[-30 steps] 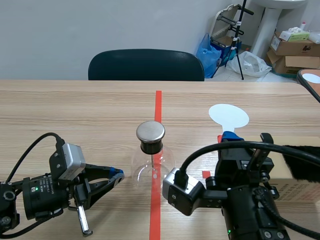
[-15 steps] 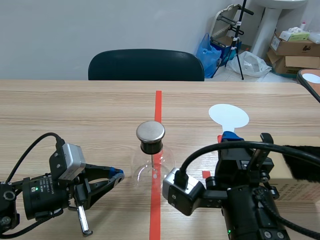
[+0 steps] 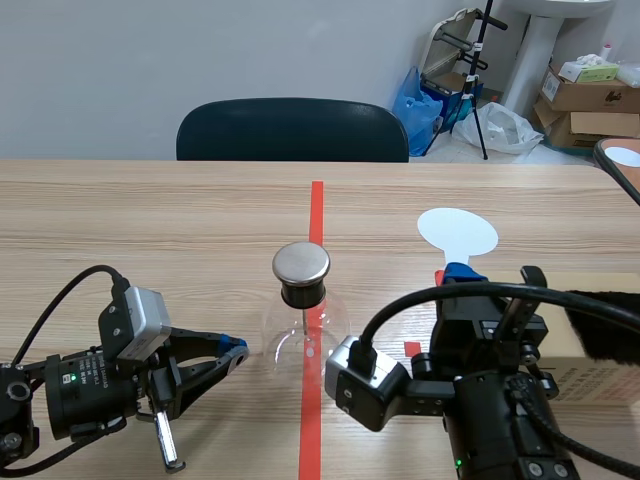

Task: Do the electroscope experiment

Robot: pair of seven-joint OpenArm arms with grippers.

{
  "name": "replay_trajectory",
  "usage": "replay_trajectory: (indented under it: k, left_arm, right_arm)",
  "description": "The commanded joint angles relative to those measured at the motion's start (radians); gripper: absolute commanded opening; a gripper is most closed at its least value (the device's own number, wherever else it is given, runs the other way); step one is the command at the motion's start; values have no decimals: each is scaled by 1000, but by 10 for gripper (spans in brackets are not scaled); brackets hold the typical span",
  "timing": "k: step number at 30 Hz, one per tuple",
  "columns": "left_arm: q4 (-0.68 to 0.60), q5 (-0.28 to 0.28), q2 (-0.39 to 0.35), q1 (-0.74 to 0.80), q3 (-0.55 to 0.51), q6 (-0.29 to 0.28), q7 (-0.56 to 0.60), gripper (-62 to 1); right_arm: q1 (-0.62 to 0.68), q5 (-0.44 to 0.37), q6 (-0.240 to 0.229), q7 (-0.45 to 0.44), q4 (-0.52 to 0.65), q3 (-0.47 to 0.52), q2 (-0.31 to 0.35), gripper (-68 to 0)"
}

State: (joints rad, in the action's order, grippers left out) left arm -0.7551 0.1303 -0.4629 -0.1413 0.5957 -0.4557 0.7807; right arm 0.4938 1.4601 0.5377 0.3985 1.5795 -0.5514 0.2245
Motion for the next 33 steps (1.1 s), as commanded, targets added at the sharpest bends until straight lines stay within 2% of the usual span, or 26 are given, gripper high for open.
replay_trajectory:
  k: [1, 24, 28, 30, 33]
  left_arm:
    - [-9, -13, 0, 0, 0, 1, 11, -578]
    - [-9, -13, 0, 0, 0, 1, 11, -578]
    - [-9, -13, 0, 0, 0, 1, 11, -578]
    - [-9, -13, 0, 0, 0, 1, 11, -578]
    - [-9, -13, 0, 0, 0, 1, 11, -578]
  right_arm:
    - [-11, 1, 11, 6, 18, 2, 5, -664]
    - [-11, 1, 13, 7, 18, 2, 5, -664]
    - [-26, 1, 30, 14, 18, 3, 5, -664]
    - [-29, 1, 55, 14, 19, 4, 6, -664]
    - [-12, 1, 76, -26, 21, 26, 8, -664]
